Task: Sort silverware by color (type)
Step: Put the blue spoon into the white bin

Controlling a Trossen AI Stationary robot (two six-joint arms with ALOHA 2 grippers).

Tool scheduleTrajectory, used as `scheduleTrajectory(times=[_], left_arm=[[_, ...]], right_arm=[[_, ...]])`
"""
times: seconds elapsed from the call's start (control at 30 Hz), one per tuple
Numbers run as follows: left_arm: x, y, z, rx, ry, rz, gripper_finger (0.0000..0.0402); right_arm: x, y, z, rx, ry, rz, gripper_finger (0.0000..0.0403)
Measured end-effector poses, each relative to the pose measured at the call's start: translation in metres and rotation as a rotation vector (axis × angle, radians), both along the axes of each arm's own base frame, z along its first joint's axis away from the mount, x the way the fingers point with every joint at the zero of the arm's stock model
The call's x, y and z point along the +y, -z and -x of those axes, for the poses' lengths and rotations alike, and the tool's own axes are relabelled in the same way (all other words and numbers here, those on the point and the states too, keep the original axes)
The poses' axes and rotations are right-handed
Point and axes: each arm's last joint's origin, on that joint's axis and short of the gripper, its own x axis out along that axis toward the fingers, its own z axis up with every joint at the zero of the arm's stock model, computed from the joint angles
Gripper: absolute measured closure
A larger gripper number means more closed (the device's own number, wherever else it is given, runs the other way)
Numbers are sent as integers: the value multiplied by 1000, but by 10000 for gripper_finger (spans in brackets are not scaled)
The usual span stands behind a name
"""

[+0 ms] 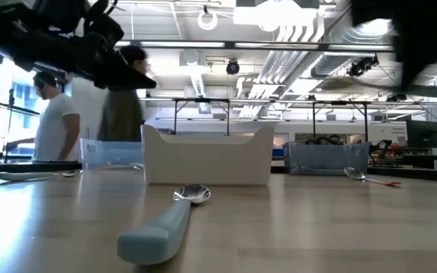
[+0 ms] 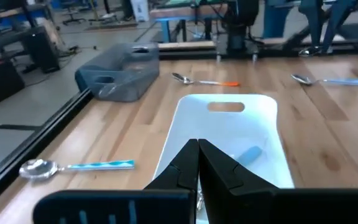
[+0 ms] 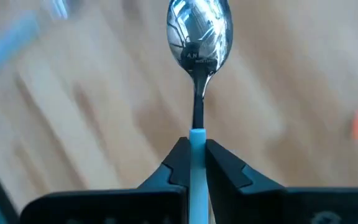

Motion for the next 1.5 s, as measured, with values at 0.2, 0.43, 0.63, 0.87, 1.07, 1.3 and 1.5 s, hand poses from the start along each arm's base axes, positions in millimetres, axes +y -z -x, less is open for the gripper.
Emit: scheduleTrajectory(times=[0.2,0.43,0.63,0.87,1.07,1.3,1.5], left_arm=[[10,10,8,-11,-61,-5,401],[20,11,11,-4,-117,-17,401],[28,12,14,12,-216,-2,401],[30,15,15,42,-238,2,401],[30,16,16,49,-244,3,401],[30,16,16,50,-244,3,401],[30,16,16,55,-245,6,401]], right_arm=[[-54,-39,-74,-161,-84,133,385],[-103,-46,-146,-148,-258,231,385],[-127,-32,-186,-64,-331,267,384],[-149,1,-200,45,-348,202,384],[-155,26,-200,104,-331,179,384],[-162,53,-204,147,-325,133,384],[-165,61,-206,155,-324,130,364]])
